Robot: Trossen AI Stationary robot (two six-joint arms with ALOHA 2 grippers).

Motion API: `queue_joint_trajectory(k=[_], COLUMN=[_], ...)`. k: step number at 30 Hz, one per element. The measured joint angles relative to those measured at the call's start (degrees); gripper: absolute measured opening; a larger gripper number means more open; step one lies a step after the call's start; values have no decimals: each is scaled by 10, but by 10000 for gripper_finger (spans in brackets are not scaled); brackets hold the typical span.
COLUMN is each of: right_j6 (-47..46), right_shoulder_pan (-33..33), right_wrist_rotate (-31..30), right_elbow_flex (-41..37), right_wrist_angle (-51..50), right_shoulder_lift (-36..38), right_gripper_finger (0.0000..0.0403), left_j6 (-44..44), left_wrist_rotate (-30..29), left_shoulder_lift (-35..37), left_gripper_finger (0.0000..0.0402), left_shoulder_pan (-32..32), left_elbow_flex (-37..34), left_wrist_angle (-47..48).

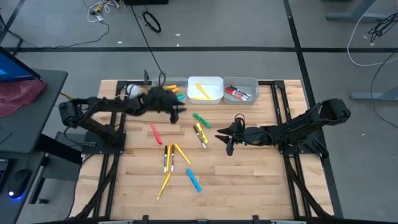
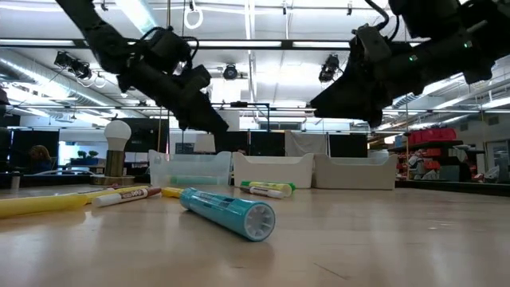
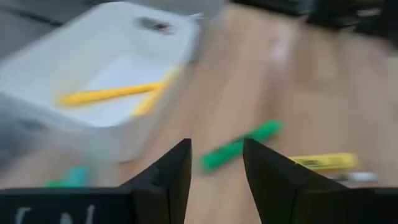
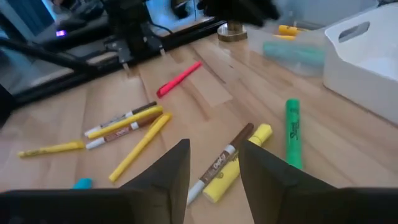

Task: Pick & Place Markers
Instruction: Put the yellow pen into the white bin

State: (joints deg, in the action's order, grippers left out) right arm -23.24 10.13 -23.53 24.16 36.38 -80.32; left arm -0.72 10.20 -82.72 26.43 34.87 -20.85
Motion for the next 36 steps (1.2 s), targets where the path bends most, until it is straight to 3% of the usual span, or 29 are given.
queue_joint_trajectory(k=[3, 6, 13, 16, 30, 36], right_j6=[-2, 11, 73, 81, 90, 90], right_shoulder_pan=[-1, -1, -1, -1, -1, -1], right_wrist_rotate=[2, 5, 22, 22, 21, 21], right_elbow_flex=[4, 32, 87, 88, 88, 88], right_wrist_angle=[7, 5, -31, -32, -34, -36], right_shoulder_lift=[-17, -47, -85, -86, -85, -85], right_gripper_finger=[136, 140, 178, 191, 190, 189], left_j6=[-20, -12, 110, 135, 287, 298], left_wrist_rotate=[0, 0, 68, 39, 23, 31], left_shoulder_lift=[0, 0, 3, -3, -89, -109], left_gripper_finger=[146, 143, 142, 142, 140, 107], left_shoulder_pan=[-55, -109, -206, -236, -250, -236], left_elbow_flex=[-38, -54, -54, -54, -50, -49], left_wrist_angle=[-70, -79, 60, 89, 77, 56])
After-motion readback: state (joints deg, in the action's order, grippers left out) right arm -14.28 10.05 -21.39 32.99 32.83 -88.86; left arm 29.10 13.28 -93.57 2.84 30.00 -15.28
